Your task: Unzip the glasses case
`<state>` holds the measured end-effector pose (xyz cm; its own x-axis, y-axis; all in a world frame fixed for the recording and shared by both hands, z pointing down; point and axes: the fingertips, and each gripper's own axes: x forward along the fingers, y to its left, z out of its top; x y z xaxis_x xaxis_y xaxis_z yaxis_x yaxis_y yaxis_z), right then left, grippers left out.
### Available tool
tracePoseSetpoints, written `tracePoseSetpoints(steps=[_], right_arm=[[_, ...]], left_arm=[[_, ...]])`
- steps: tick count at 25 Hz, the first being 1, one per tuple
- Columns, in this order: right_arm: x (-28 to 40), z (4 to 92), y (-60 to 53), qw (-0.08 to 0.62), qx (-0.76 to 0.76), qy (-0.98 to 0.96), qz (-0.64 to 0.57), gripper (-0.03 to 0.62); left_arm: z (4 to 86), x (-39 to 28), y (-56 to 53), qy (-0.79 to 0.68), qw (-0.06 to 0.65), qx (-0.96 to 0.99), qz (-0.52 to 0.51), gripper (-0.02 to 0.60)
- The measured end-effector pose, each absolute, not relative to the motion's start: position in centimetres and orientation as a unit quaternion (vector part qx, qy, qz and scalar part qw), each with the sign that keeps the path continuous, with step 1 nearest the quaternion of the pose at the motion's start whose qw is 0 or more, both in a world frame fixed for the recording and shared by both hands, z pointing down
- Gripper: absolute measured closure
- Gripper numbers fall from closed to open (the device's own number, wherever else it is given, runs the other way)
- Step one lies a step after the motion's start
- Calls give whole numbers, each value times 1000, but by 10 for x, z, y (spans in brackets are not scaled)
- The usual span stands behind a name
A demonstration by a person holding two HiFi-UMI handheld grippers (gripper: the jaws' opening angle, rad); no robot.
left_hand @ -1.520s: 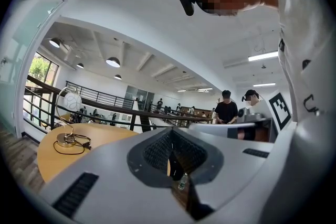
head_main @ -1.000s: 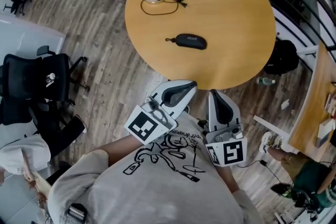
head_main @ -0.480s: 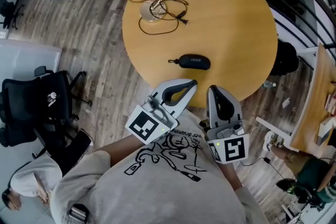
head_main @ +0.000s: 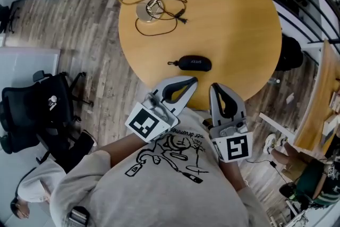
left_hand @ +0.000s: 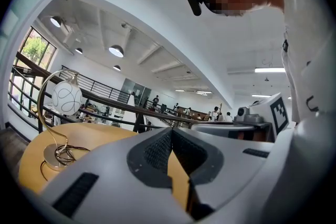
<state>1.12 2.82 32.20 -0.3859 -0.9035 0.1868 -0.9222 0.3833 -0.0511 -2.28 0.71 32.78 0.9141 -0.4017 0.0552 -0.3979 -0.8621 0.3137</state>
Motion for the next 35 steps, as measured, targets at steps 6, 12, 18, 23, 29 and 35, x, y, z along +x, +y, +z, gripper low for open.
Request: tracePoseSetpoints(steps=[6, 12, 18, 23, 29, 35], right_arm=[[23, 330, 15, 91, 508, -854, 72, 569], [37, 365, -3, 154, 455, -873, 76, 568], [40, 449, -20, 256, 382, -883, 91, 516], [33, 527, -24, 333, 322, -879, 113, 476], [26, 599, -21, 403, 281, -863, 119, 410], [26, 654, -26, 464, 263, -839, 106, 329]], left_arm=[[333, -8, -1, -216, 160, 963, 9, 572], [367, -1, -18, -232, 167, 957, 41, 572], [438, -7, -28, -244, 233, 938, 80, 572], [489, -11, -33, -253, 251, 927, 122, 572], [542, -7, -31, -241, 270, 916, 172, 572], [594, -6, -27, -224, 289, 903, 223, 572]])
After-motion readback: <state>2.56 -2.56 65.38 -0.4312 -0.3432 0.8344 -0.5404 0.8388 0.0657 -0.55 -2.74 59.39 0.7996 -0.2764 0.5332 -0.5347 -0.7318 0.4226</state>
